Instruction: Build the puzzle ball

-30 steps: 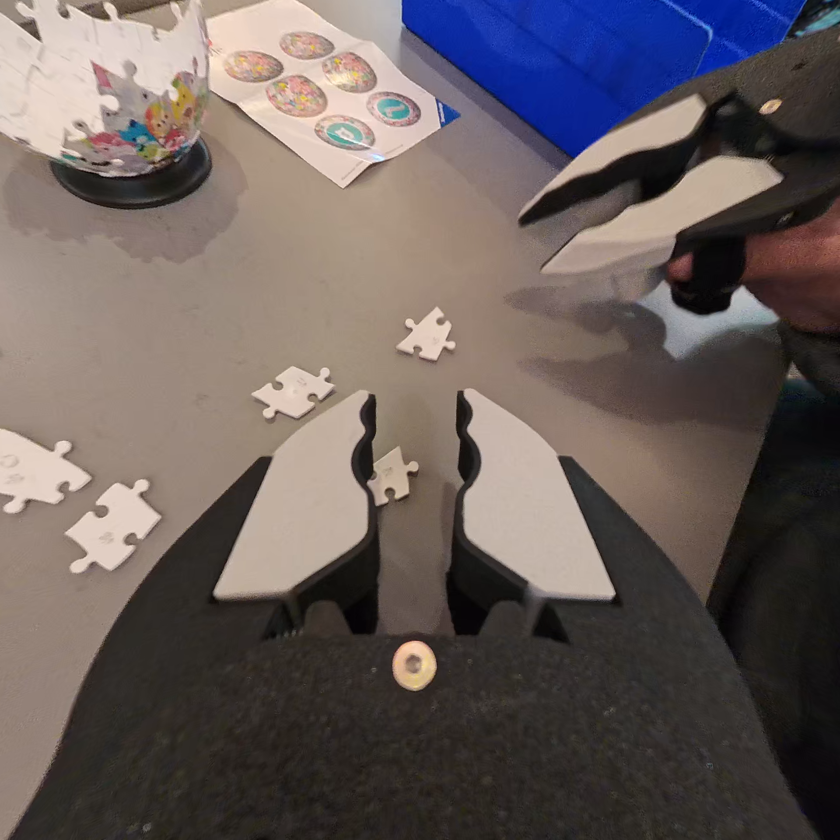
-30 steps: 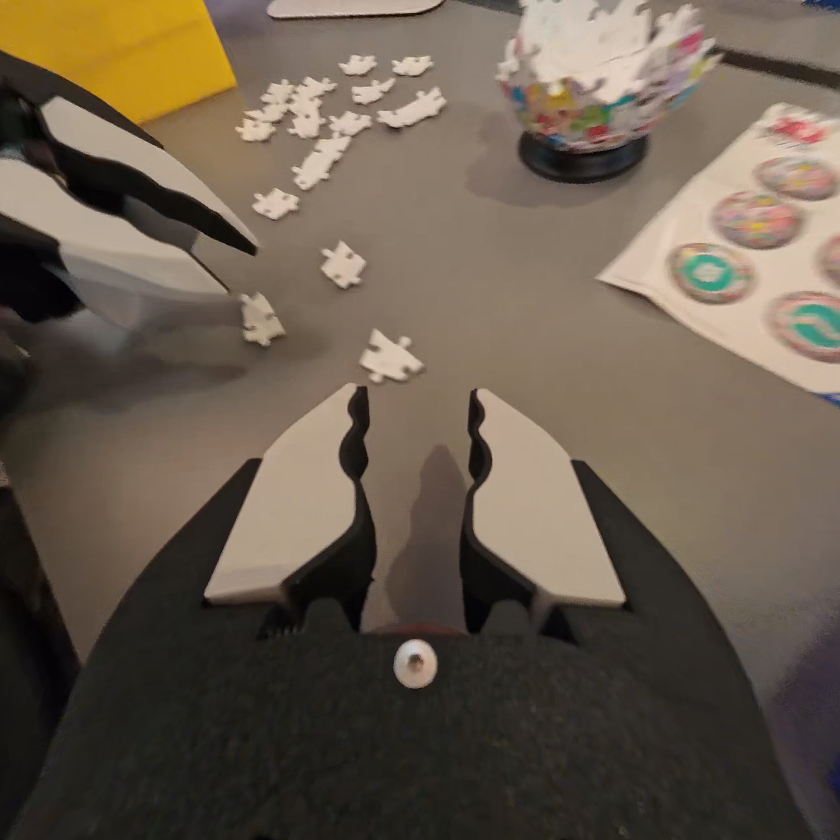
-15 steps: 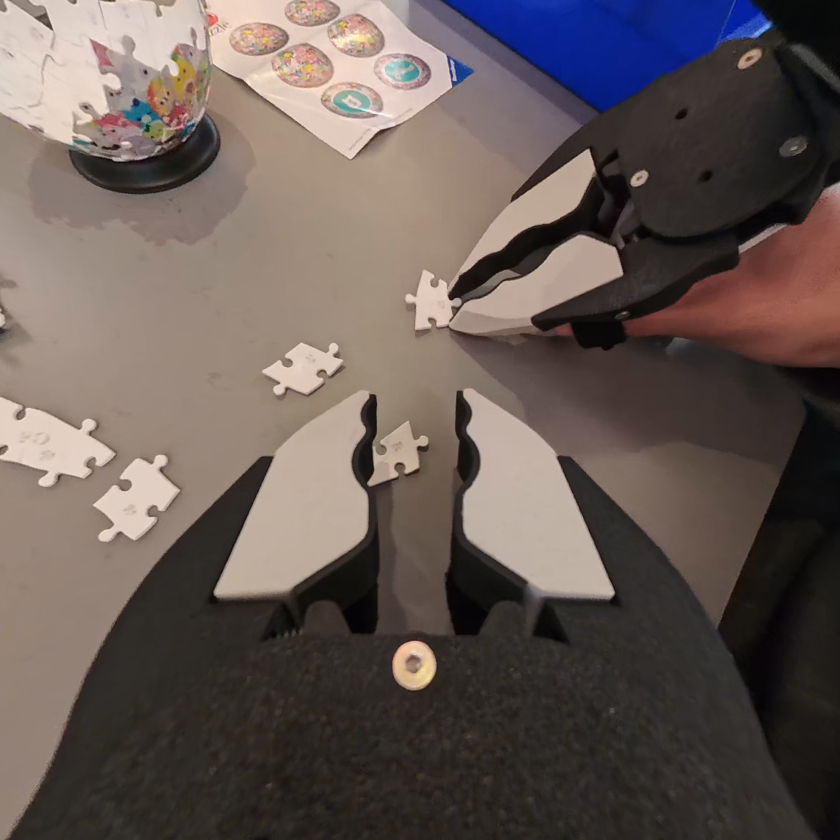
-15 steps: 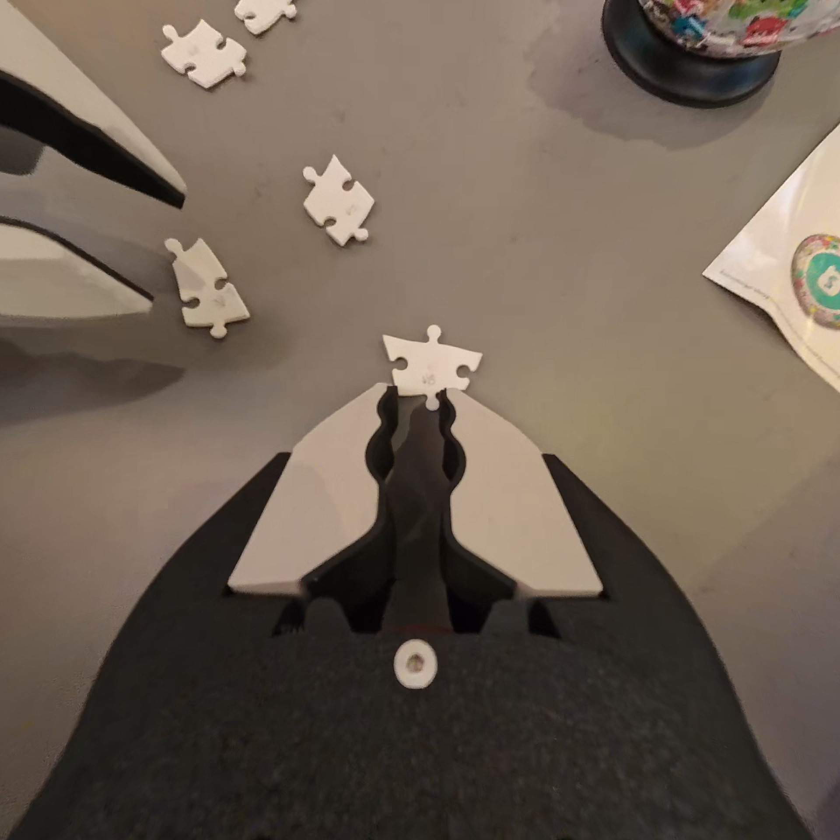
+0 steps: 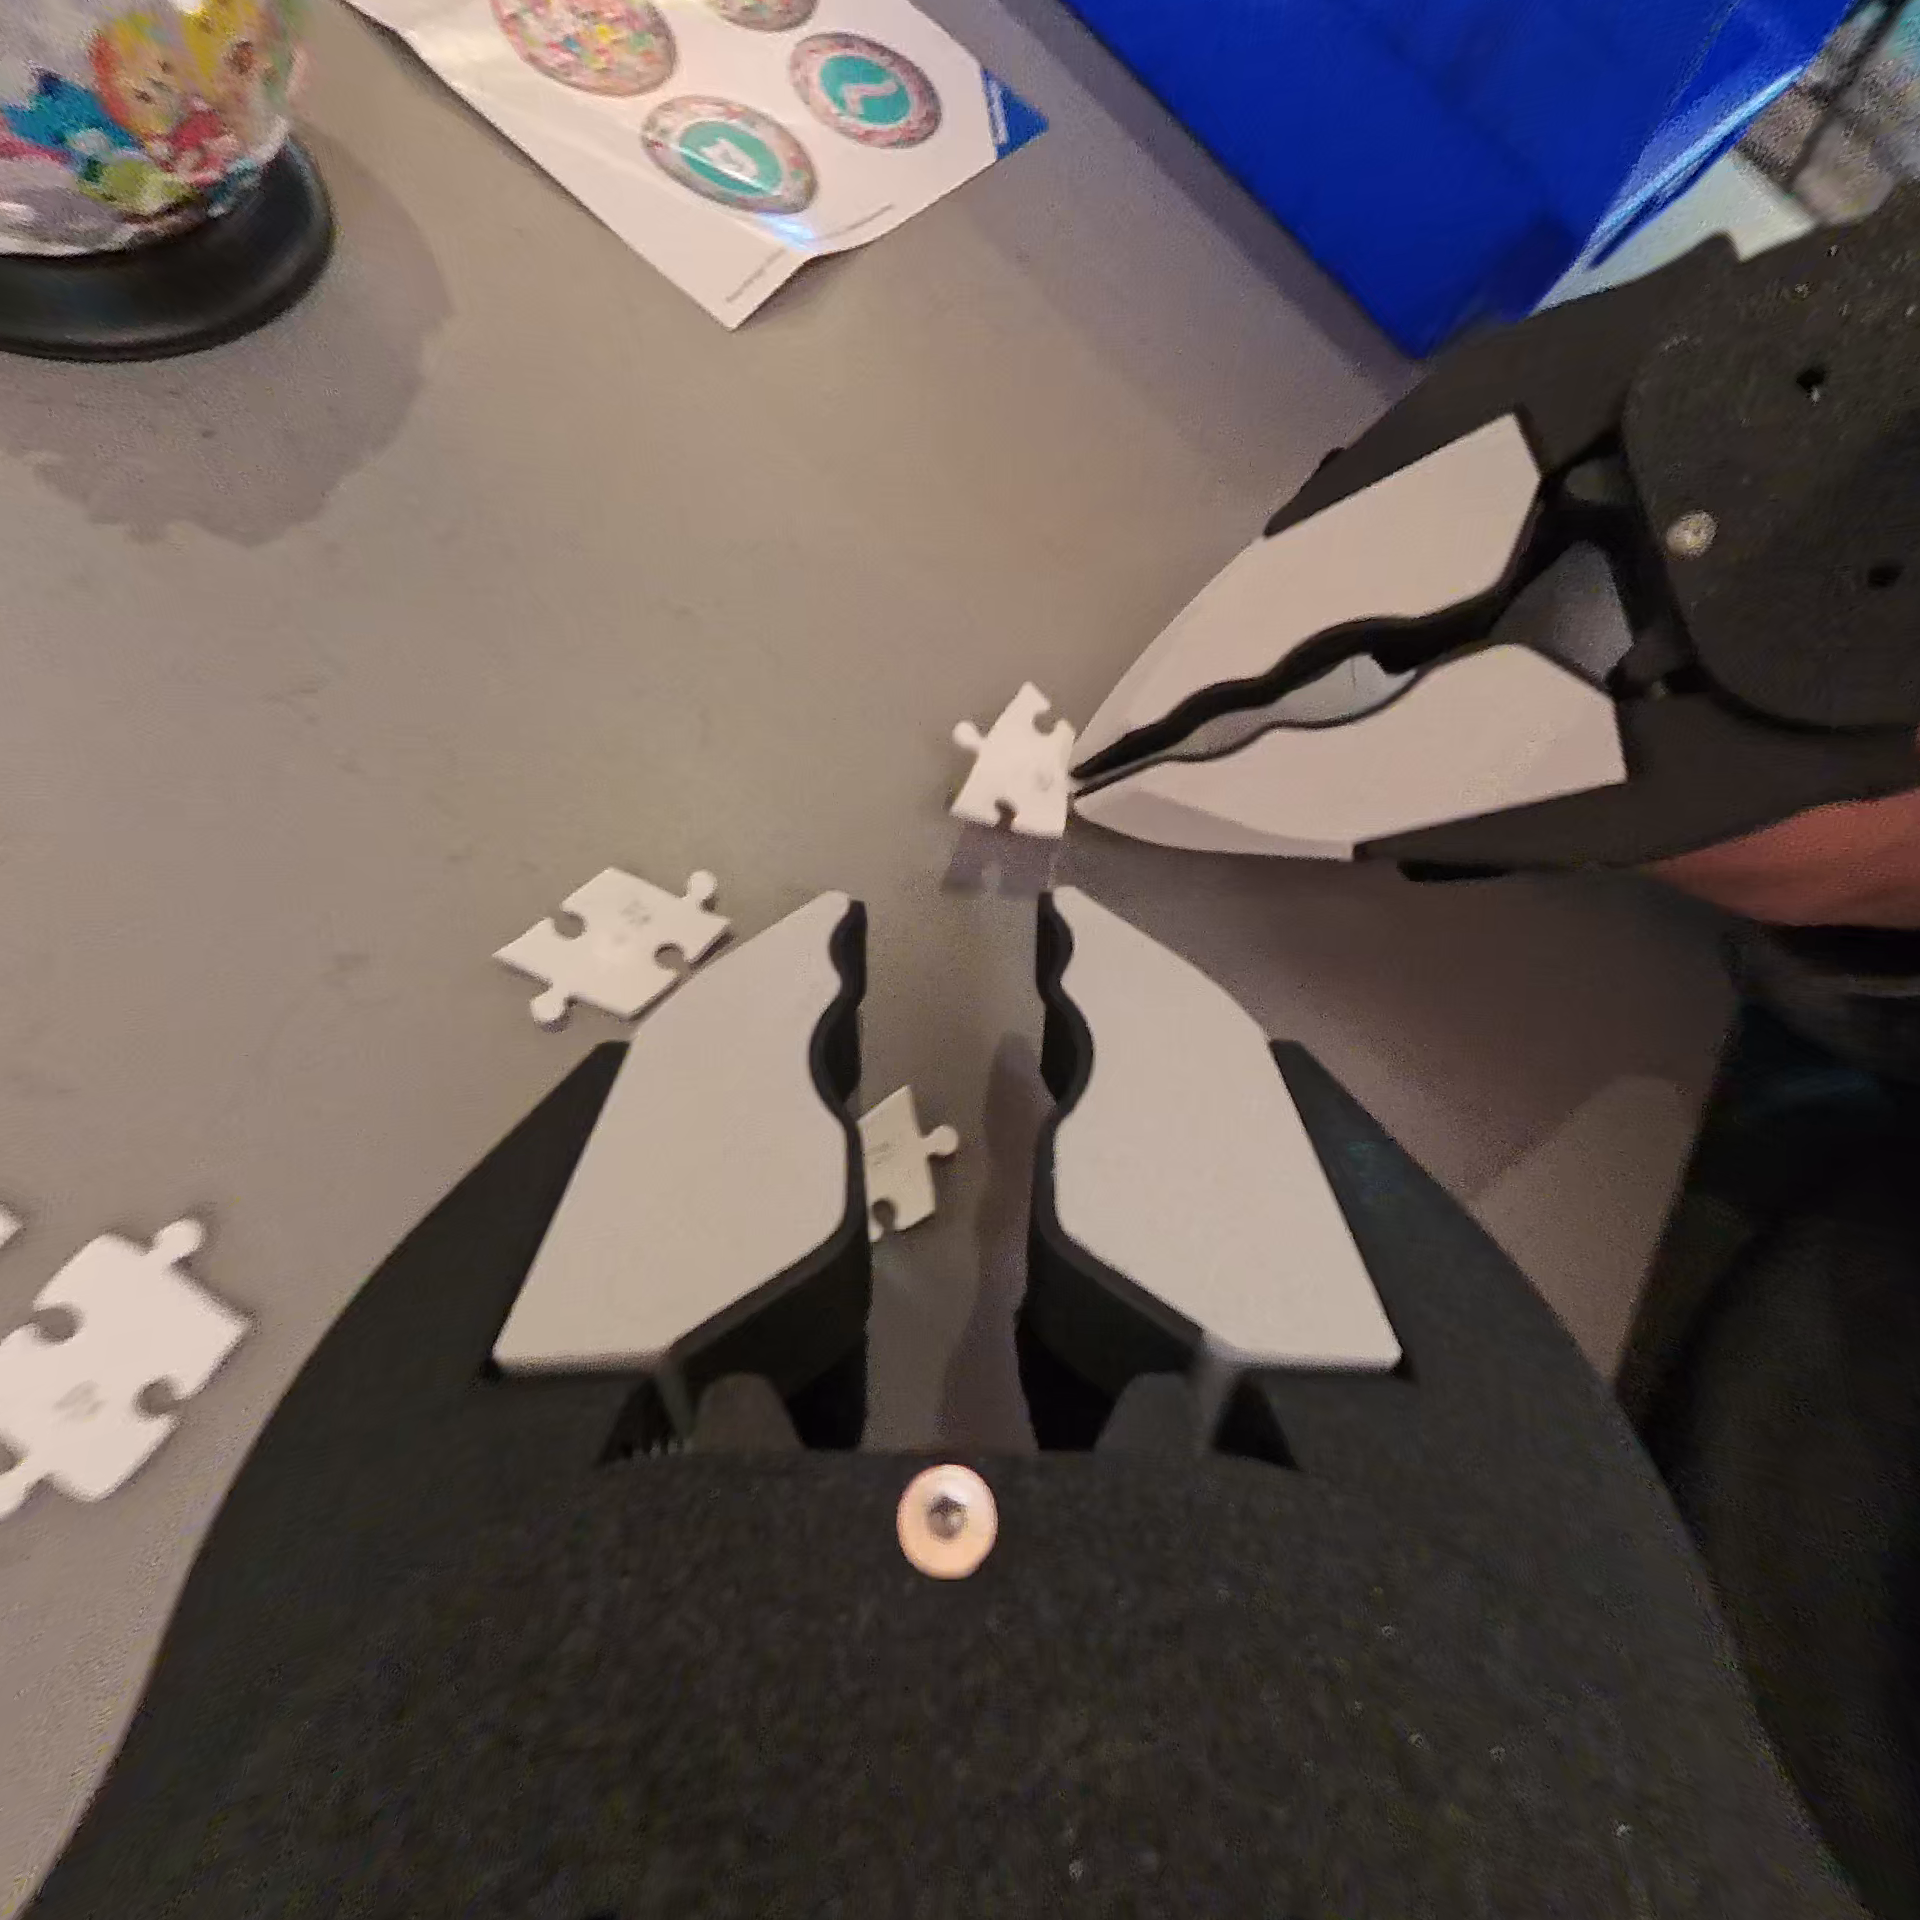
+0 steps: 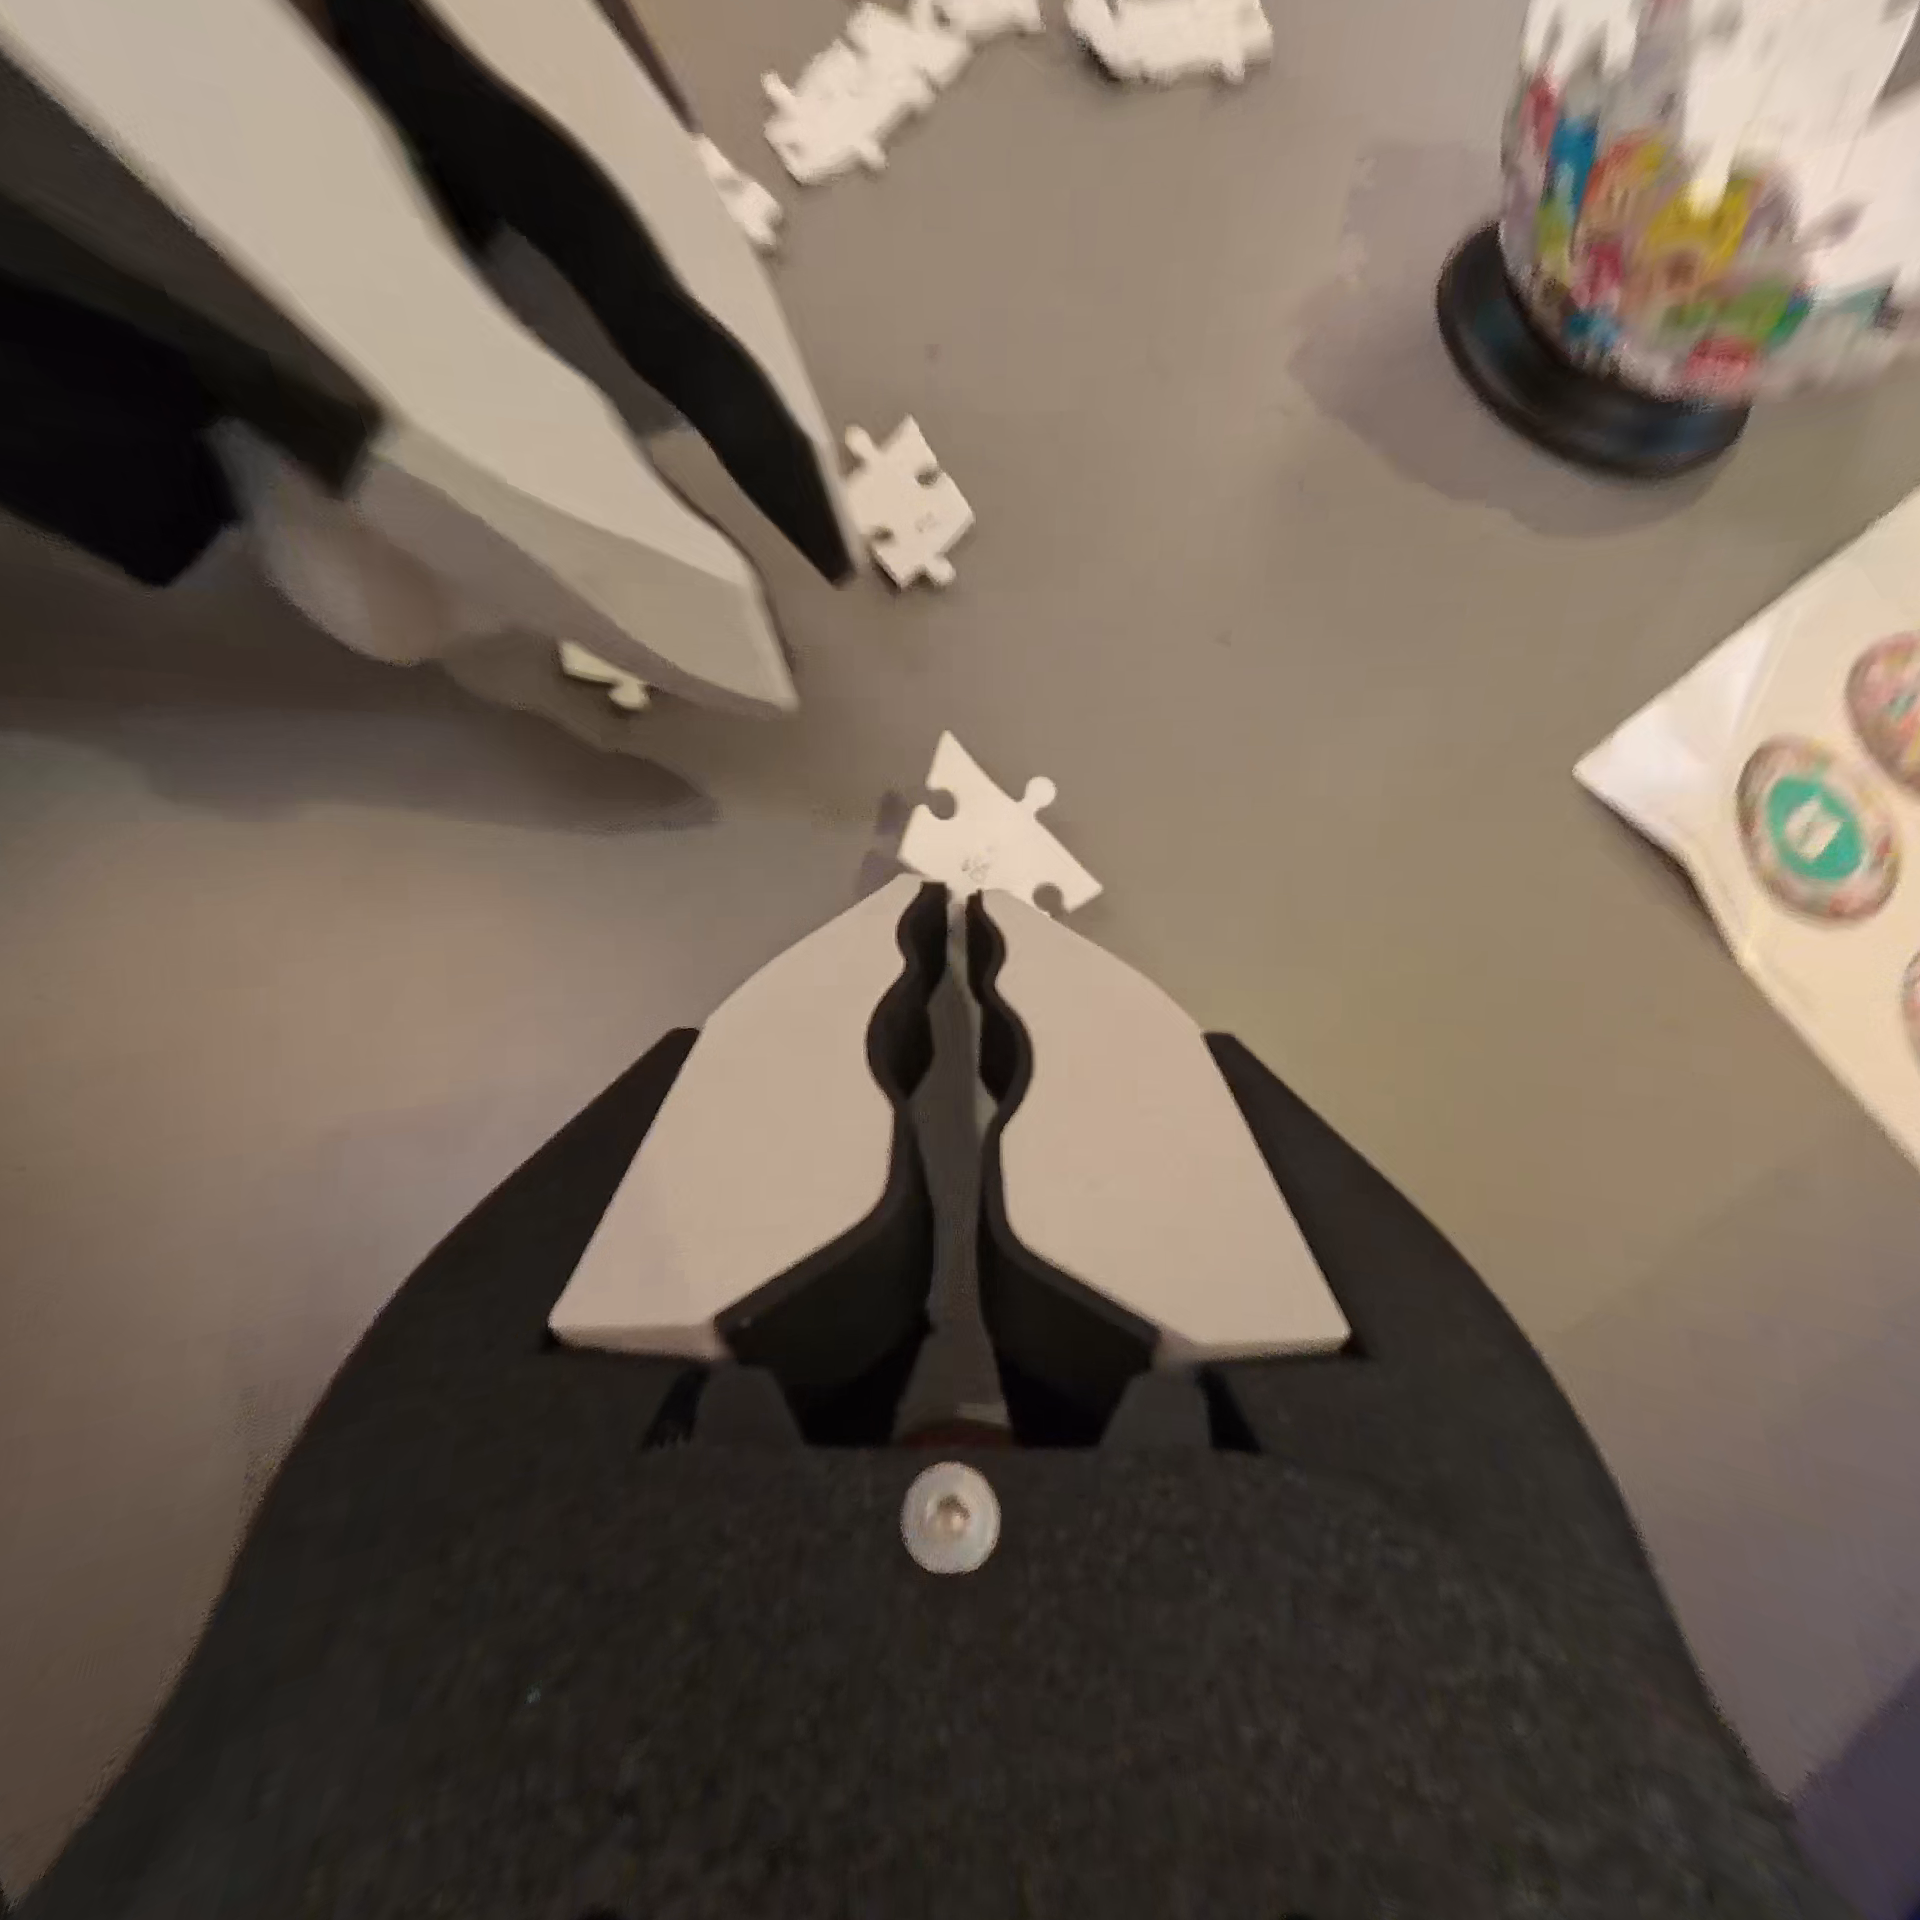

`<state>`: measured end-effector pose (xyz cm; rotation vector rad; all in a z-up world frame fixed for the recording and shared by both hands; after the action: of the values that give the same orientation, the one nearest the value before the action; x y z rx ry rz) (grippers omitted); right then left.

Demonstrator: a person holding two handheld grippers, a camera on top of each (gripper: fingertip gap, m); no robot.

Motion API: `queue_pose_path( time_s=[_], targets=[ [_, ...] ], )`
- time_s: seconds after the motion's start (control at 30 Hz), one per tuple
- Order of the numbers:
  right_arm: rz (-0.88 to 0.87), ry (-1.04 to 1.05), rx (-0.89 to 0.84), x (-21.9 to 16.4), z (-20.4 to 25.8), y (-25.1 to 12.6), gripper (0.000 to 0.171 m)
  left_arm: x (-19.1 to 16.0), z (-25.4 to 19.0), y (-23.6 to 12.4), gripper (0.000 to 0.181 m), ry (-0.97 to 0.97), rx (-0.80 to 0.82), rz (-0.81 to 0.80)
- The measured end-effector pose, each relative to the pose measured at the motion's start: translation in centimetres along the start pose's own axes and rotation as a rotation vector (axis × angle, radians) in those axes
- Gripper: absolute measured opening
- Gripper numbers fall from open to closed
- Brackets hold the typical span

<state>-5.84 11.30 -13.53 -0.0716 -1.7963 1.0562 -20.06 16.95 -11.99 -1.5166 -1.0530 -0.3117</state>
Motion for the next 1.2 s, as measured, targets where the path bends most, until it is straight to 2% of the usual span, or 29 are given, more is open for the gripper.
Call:
queue_pose_path(
  time_s=[0.23,0.3,0.33,0.4,0.43,0.5,0.53,0.67,0.73,0.8,0.93,1.0,1.03,1.2],
  targets=[
    [-0.200,-0.394,-0.081,1.1,2.0,-3.1,0.004,0.8,-0.6,-0.4,0.030,-0.245,-0.373,-0.120],
    [-0.223,-0.434,-0.123,1.3,2.4,-3.3,0.004,0.6,-0.9,-0.3,0.023,-0.290,-0.460,-0.125],
    [-0.226,-0.436,-0.106,1.4,2.6,-3.2,0.004,0.4,-1.0,-0.2,0.020,-0.297,-0.472,-0.115],
    [-0.245,-0.433,-0.102,1.4,2.7,-3.3,0.000,0.0,-0.9,-0.4,0.002,-0.294,-0.440,-0.106],
    [-0.261,-0.436,-0.089,1.4,2.7,-3.4,0.000,-0.1,-0.8,-0.6,0.002,-0.298,-0.430,-0.119],
    [-0.280,-0.389,-0.072,1.4,2.5,-3.5,0.004,-0.2,-0.6,-1.1,0.002,-0.319,-0.448,-0.144],
    [-0.294,-0.338,-0.030,1.3,2.3,-3.5,0.013,-0.3,-0.4,-1.4,0.002,-0.329,-0.445,-0.163],
    [-0.355,0.074,0.263,1.6,0.7,-3.3,0.025,-0.7,0.3,-2.2,0.002,-0.398,-0.535,-0.245],
    [-0.444,0.307,0.461,2.3,-0.1,-3.4,0.024,-0.9,0.3,-2.3,0.002,-0.415,-0.591,-0.258],
    [-0.494,0.452,0.564,2.5,-0.9,-3.2,0.019,-1.0,0.0,-2.6,0.002,-0.407,-0.617,-0.281],
    [-0.484,0.491,0.661,2.2,-0.4,-2.3,0.018,-0.9,-0.5,-3.0,0.002,-0.352,-0.589,-0.284],
    [-0.467,0.477,0.692,2.2,0.2,-2.1,0.010,-0.9,-0.8,-3.0,0.002,-0.344,-0.587,-0.281],
    [-0.455,0.463,0.677,2.1,0.4,-2.0,0.003,-1.0,-0.9,-2.9,0.002,-0.339,-0.586,-0.267],
    [-0.451,0.372,0.564,2.4,0.3,-2.8,0.002,-0.9,-0.8,-2.9,0.004,-0.267,-0.508,-0.272]
  ],
)
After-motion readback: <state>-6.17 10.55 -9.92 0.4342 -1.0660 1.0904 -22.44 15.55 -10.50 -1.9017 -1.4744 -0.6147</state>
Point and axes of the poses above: each gripper's, where its closed fingertips meet, y out along the fingers, x out of its top, z = x × y across the jaws, the point moved 9 cm from there along -y, back along the fingers, and after that the axes turned 1 degree about z, right-handed, at the moved point
